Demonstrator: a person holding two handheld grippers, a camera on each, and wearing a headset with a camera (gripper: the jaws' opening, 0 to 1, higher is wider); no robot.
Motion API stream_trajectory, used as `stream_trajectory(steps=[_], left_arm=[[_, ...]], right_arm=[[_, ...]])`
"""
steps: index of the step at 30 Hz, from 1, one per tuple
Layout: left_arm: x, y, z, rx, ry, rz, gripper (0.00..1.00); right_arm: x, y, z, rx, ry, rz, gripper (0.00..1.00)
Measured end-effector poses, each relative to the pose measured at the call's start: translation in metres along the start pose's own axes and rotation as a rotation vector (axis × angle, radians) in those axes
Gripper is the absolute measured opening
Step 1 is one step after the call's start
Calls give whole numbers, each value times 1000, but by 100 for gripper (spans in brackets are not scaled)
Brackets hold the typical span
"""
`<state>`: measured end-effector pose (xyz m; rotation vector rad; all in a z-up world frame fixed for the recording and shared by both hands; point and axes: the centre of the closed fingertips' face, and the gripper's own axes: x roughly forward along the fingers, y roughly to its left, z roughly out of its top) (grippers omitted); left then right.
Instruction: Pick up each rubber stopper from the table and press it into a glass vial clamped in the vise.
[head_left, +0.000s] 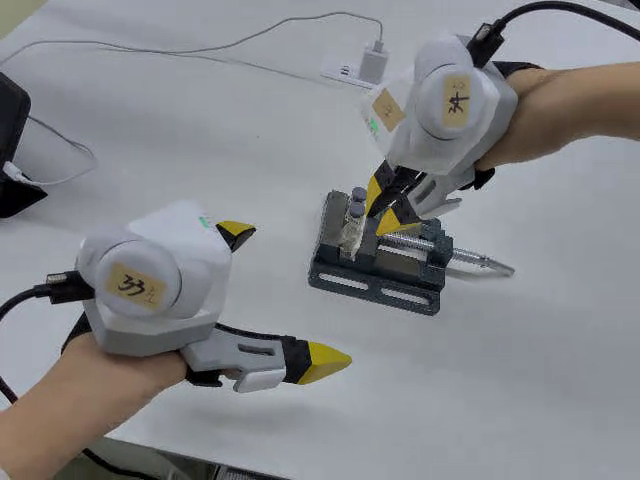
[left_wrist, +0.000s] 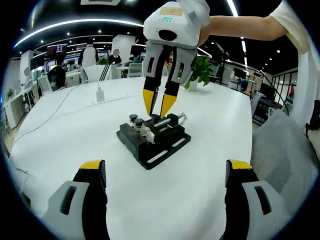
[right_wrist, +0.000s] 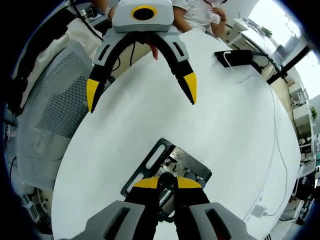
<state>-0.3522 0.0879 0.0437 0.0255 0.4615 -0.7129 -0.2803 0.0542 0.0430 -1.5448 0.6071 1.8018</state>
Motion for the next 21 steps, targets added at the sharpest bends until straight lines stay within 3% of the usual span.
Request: stream_trajectory(steps=[3,10,21], left_arm=[[0,0,0,-1,-2,2,99],[-1,2,-3,-13,-2,5,99],[-2,2,-7,-36,-2,11,97]], right_arm=[[0,-3,1,-40,3,-2,5],[6,-11,2,-53,-7,8,5],[11,-13,3,-20,6,42,5]])
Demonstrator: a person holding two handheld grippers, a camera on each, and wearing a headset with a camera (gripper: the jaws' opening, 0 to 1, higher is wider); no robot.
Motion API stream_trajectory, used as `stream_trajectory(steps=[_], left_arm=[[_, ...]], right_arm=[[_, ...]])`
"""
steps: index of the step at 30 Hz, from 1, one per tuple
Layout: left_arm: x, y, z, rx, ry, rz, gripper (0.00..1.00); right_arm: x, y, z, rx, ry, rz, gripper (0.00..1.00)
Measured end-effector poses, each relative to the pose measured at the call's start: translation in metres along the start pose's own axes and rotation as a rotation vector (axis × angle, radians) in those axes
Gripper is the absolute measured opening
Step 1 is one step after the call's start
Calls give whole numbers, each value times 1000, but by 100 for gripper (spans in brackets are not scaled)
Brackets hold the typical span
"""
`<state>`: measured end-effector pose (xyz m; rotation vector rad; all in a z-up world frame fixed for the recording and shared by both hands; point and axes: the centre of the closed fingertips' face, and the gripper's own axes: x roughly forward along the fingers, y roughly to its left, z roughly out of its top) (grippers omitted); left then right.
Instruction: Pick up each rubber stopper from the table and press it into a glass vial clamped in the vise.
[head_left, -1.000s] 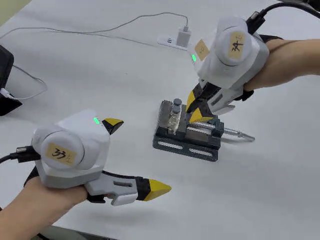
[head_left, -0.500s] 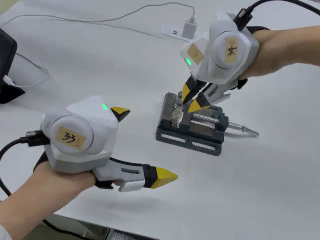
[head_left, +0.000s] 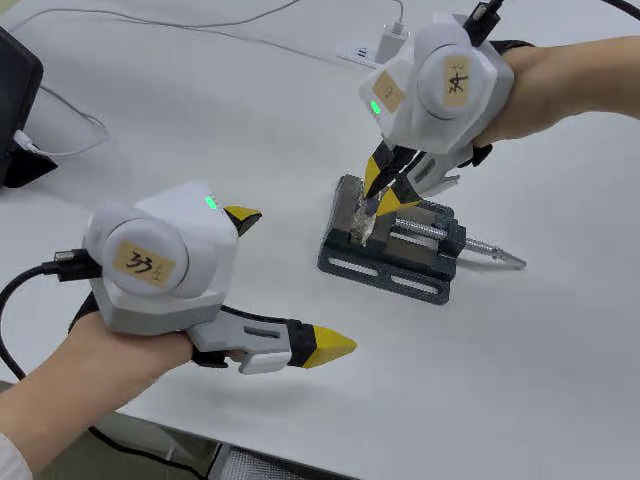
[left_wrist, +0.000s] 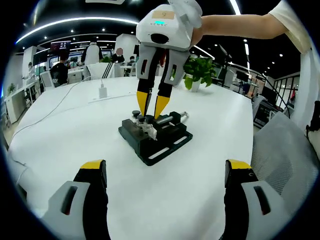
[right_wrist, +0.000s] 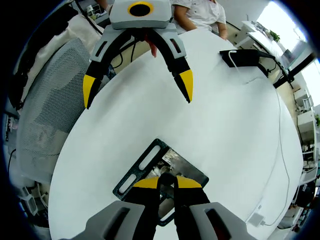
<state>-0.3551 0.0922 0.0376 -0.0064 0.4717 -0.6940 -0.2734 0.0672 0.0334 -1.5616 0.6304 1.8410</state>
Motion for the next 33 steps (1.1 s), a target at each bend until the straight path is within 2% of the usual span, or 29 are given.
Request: stream_trajectory(steps=[16,20,23,26,33], left_arm=[[0,6,-3,-10,1,11,99],[2,6,-4,-12,3,8,99],[2,5,-3,-15,2,7,99],[3,5,-4,-16,2,6,99],[6,3,-4,-19,4,-3,99]], right_arm=[[7,-3,-1,46,34,61,5],[7,-2,-3,89,72,87,5],[7,-1,-2,147,94,90,5],[7,5,0,212,97,83,5],[6,6,-1,322,95,56,4]])
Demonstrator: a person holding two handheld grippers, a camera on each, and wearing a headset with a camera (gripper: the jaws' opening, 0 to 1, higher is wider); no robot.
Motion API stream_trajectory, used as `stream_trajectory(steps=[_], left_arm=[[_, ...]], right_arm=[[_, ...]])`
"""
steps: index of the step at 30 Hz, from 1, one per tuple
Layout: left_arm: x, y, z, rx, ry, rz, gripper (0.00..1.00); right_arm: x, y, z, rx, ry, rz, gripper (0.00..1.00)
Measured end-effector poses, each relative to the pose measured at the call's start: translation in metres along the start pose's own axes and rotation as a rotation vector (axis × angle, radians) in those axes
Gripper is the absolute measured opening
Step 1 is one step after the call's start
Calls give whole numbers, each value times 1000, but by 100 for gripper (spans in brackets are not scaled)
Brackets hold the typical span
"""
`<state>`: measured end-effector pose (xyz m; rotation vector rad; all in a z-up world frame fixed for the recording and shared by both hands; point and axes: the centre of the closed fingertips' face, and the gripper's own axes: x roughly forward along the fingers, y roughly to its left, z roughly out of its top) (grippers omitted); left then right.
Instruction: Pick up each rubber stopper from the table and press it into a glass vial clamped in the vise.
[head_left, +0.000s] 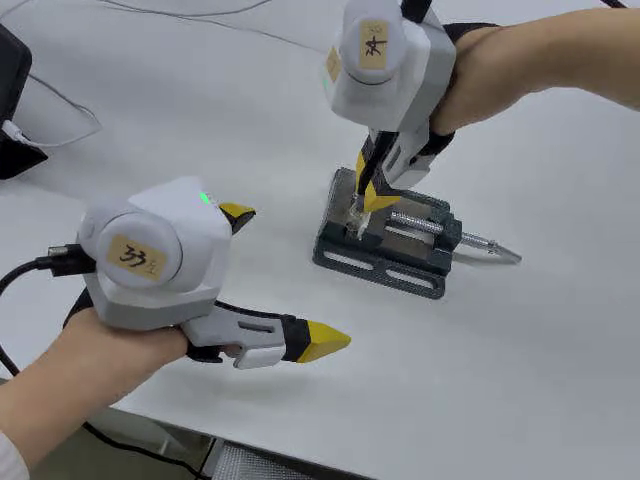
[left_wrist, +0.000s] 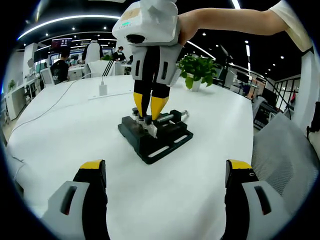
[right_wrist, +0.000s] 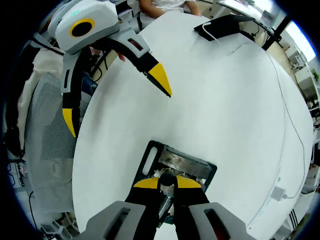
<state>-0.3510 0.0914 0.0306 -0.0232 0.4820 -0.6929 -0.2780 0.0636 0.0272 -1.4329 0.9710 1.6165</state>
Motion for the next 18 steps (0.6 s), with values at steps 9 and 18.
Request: stream_trajectory(steps=[9,18], left_arm=[[2,-4,0,-1,2,-12,99],[0,-4,0,0,4,-11,98]], right_arm=[[0,-1,3,121,-28,-13,4],[1,-2,3,89,-74,-29,6]])
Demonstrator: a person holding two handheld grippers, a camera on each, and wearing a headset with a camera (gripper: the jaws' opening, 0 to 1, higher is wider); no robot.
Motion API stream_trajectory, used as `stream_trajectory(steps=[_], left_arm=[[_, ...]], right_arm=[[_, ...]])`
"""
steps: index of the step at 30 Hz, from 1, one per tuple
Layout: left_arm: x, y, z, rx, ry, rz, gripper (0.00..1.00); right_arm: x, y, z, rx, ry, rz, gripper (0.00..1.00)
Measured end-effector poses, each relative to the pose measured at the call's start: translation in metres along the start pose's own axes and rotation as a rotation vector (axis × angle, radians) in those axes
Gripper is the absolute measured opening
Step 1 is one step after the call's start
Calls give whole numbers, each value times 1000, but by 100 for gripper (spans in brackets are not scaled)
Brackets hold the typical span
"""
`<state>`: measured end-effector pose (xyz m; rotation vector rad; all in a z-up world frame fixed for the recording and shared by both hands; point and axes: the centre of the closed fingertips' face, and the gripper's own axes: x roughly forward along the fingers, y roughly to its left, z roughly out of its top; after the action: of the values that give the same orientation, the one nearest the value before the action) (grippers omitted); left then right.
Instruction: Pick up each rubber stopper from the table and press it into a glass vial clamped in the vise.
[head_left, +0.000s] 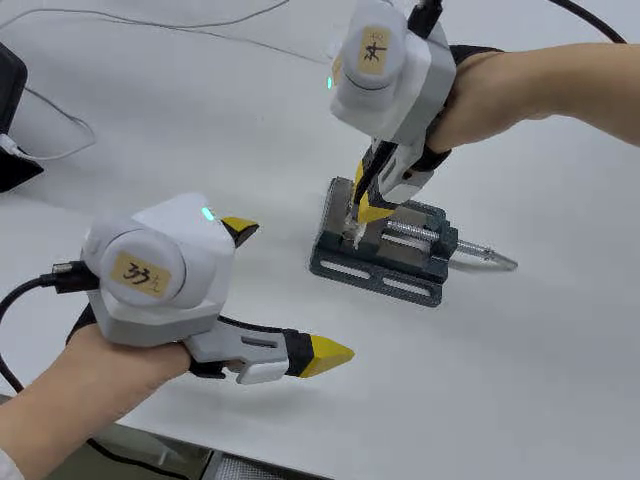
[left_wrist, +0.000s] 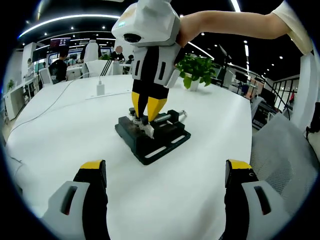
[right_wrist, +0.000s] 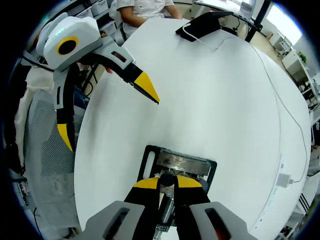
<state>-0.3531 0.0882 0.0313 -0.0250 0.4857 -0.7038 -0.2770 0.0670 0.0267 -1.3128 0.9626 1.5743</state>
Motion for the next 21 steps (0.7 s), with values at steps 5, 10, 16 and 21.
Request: stream_trajectory(steps=[5,10,16,21], left_arm=[[-2,1,0,1,0,6,98],[-4,2,0,-4,-2,13,98],[-5,0,-1,-6,-2,16,98],[-4,0,0,-7,-5,19,98]], right_arm=[[-1,-2,2,-30,-12,-7,6],[-1,-2,0,-79,3,-6,7],[-1,-2,-1,-105,13,-8,7],[-1,-2,-1,-107,14,-12,8]])
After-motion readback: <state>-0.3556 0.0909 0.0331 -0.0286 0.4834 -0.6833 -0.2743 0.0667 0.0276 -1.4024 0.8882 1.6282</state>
